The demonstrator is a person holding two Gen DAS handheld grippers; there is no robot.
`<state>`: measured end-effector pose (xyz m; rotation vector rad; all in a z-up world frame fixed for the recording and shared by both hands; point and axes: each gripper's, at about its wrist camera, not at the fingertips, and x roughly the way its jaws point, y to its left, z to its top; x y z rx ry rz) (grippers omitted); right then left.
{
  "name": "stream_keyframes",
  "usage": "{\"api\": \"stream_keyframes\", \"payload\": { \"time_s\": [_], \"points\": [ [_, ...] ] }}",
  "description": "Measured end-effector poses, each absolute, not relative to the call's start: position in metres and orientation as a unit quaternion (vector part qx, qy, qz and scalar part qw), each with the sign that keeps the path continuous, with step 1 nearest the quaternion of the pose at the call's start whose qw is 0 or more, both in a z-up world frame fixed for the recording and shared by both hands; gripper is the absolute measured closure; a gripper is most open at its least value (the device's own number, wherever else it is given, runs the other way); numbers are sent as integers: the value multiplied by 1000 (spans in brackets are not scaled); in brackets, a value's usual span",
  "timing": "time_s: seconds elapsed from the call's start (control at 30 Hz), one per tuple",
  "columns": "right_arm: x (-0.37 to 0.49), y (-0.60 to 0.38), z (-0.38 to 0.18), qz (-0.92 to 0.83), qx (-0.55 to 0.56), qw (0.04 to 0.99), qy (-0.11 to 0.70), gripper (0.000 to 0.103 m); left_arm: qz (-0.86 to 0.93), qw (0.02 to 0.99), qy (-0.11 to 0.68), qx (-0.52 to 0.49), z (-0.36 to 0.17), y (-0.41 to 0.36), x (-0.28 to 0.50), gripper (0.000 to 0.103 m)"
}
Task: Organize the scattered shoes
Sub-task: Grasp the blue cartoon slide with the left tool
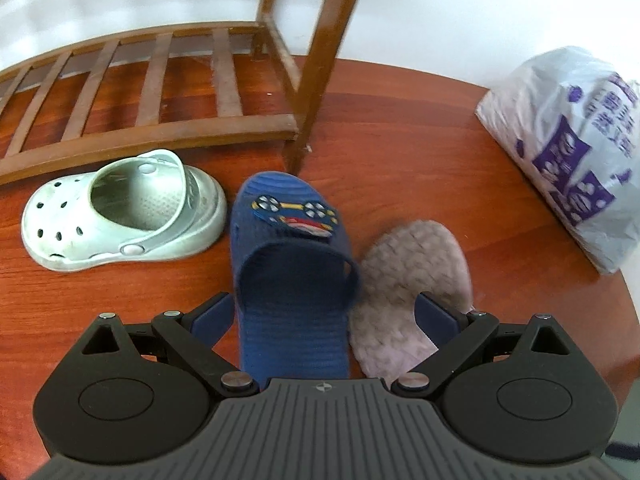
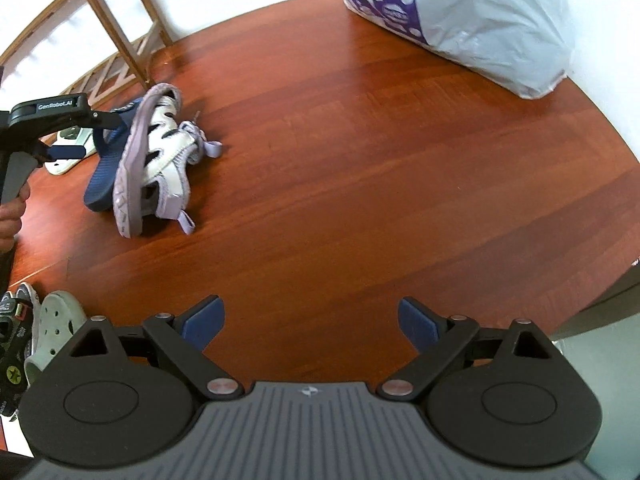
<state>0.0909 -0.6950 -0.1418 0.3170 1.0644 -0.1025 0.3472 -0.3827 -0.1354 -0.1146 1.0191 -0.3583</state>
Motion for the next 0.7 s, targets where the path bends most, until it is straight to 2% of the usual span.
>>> {"api": "stream_keyframes", "payload": {
  "time_s": [0.6,0.7],
  "points": [
    [84,-709,-148,-69,159,842,511,7,-135,862,486,-58,-165,-381,367,7],
    [83,-710,-148,-69,159,842,512,7,-136,867,476,-48,-166,-385,365,15]
  ]
}}
